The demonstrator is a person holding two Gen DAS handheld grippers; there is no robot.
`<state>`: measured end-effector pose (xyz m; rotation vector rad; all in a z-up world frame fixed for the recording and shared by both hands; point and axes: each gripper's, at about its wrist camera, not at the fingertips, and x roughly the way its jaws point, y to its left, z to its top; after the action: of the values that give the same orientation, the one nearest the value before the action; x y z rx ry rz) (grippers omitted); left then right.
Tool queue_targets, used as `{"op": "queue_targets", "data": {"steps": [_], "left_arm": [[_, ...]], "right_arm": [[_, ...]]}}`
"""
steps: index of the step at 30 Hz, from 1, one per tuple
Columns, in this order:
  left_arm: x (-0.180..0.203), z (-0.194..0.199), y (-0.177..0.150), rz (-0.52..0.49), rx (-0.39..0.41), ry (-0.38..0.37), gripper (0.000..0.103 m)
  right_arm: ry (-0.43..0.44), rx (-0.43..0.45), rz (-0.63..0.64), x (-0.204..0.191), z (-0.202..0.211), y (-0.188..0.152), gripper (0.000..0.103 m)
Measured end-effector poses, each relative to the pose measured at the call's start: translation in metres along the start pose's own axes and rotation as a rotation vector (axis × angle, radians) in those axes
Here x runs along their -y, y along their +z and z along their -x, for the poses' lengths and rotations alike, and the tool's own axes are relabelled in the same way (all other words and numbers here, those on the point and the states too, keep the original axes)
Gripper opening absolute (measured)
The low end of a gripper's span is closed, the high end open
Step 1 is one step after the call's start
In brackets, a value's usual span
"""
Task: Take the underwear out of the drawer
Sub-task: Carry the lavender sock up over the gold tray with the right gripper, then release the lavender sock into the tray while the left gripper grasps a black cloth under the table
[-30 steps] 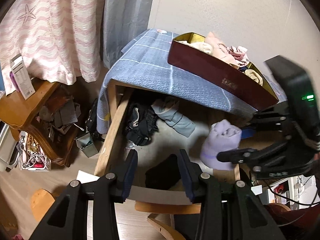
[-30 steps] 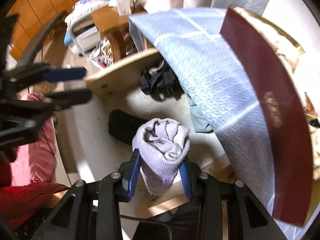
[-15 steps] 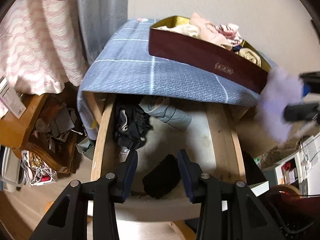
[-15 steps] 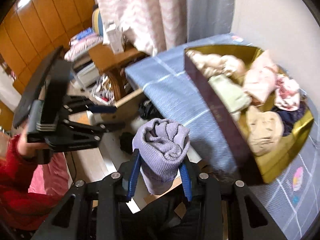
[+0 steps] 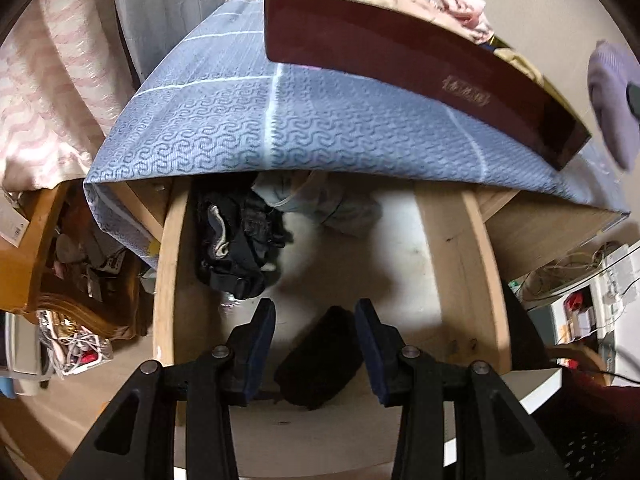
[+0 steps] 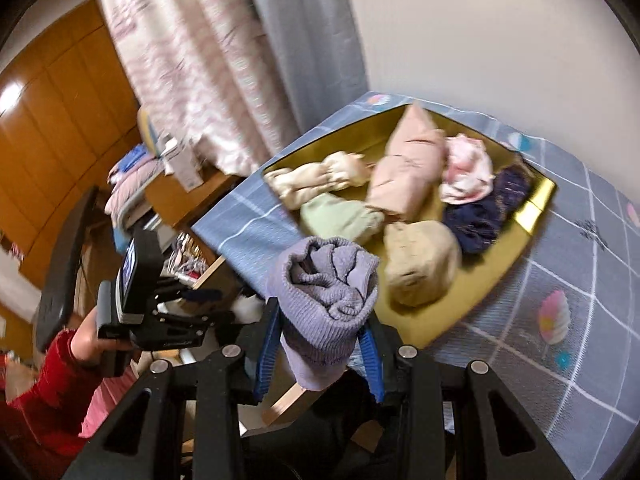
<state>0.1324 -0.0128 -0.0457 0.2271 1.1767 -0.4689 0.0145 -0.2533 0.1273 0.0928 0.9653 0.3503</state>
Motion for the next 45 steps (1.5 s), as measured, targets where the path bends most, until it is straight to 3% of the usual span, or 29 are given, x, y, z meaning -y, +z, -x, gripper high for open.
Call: {"op": "queue_targets", "data": {"steps": [2,7,14,35,41,45], "left_arm": [[0.001,-0.003,0.003,-0.013,-0.016,0.025,0.042],[0.007,-0.013,0.012,-0.066,-0.049,0.065,0.042],[0.019,-0.027,0.023,-0.117,-0.079,0.063,0.042],[0.044,-0.072,0.023,-0.341,-0.264,0.103,0.042],[0.051,-0.088,0.029,-0.406,-0.342,0.118,0.042],[0.053,-0.098,0.034,-0.429,-0.385,0.097,0.042]], "right_arm": [[-0.03,0.01,-0.025,0.007,-0.002,0.004,0.037],[-0.199,0.039,-0.051,0.022,-0.001,0.021,0.037],[-0.348,0.037,-0.102,0.048,-0.023,0.046,0.038],[-0.521,0.005,-0.127,0.078,-0.084,0.048,0.039],[-0.533,-0.011,-0.133,0.087,-0.092,0.048,0.046],[-0.505,0.03,-0.14,0.08,-0.084,0.044,0.066]]}}
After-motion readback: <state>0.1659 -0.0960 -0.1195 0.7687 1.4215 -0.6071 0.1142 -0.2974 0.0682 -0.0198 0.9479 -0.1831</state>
